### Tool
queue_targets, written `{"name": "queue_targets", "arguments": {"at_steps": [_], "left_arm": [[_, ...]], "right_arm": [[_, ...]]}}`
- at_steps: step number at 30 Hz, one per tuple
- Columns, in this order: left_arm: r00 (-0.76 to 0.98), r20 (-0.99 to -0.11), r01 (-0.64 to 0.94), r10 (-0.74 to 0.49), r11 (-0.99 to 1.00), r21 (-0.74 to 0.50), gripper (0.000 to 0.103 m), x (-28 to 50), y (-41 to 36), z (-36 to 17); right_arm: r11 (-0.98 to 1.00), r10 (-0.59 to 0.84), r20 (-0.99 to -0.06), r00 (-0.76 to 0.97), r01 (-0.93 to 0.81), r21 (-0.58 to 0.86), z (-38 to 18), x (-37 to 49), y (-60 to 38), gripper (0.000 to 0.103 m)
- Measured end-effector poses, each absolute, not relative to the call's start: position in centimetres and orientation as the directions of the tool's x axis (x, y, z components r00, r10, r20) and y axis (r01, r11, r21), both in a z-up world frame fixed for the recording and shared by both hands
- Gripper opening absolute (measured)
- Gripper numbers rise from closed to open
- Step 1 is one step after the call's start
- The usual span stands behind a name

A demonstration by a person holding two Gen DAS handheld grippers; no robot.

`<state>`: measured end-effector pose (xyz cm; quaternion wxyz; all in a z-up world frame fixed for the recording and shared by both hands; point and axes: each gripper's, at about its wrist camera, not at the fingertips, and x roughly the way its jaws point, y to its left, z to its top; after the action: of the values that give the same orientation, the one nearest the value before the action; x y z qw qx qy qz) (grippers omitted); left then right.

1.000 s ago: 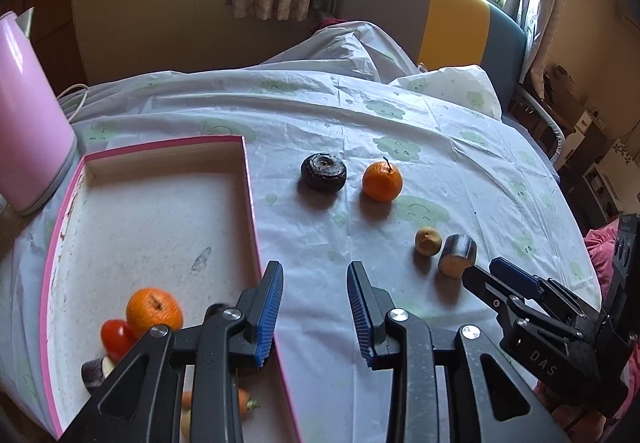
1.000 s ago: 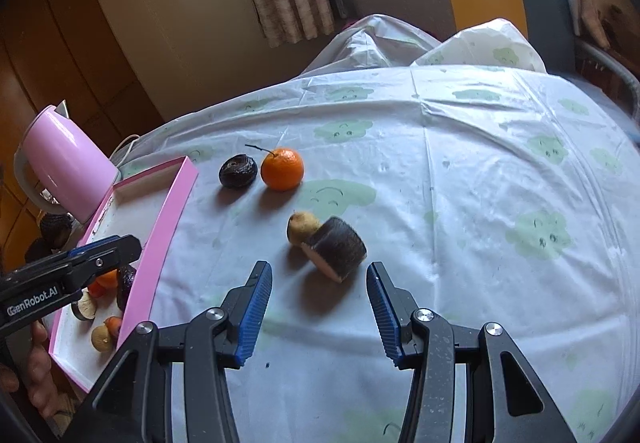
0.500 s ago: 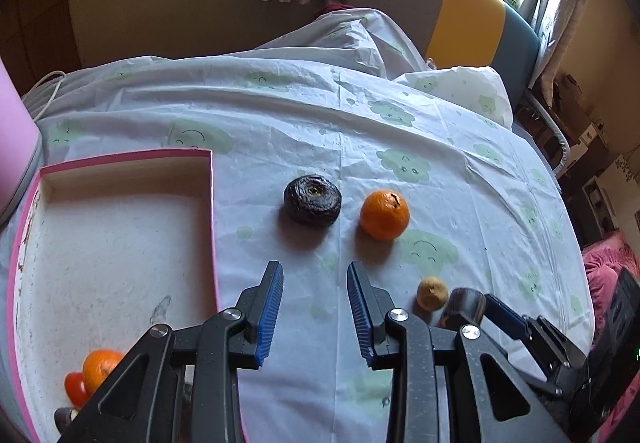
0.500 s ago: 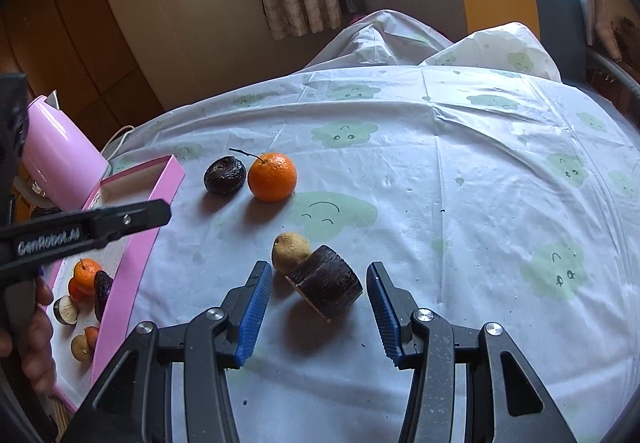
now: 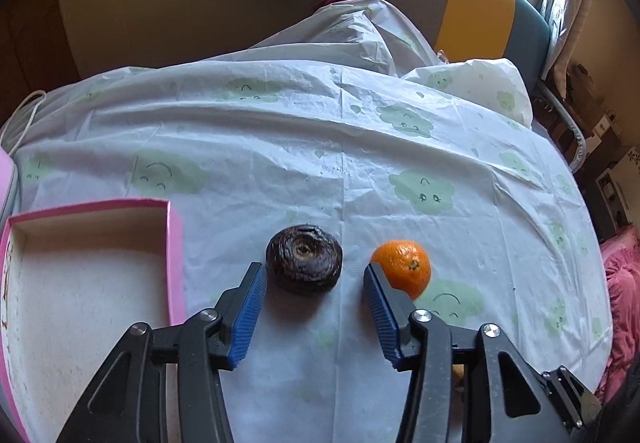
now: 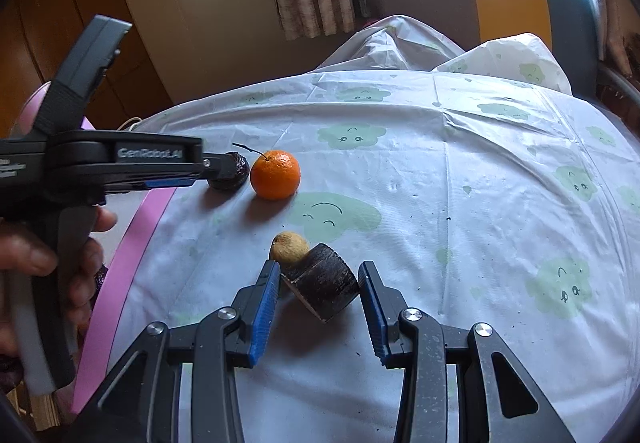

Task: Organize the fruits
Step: 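Move the left gripper to the dark beet while the right gripper reaches a sweet-potato slice, then grasp the dark beet with the left gripper while the right grasps the sweet-potato slice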

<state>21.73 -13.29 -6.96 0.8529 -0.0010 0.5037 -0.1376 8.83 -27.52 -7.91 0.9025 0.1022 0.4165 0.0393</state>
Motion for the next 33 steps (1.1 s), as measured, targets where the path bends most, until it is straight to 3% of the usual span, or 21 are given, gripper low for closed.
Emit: {"name": "queue_targets", "arguments": {"at_steps": [13,33], "left_arm": [[0.439,-0.873,0.208,-0.213,0.969,-0.133,0.045,23.2,-13.2,-8.5],[0.410,-0.878,0.311,-0.246,0.943,-0.119,0.045,12.6,-14.0,-7.0]], "right_arm": [[0.972,0.167,-0.737,0.655,0.015,0.234,-8.0,8.6,-27.7,0.041],[0.969,0.141,-0.755,0.640,0.068,0.239,-7.6,5.6,-27.8,0.041]]}}
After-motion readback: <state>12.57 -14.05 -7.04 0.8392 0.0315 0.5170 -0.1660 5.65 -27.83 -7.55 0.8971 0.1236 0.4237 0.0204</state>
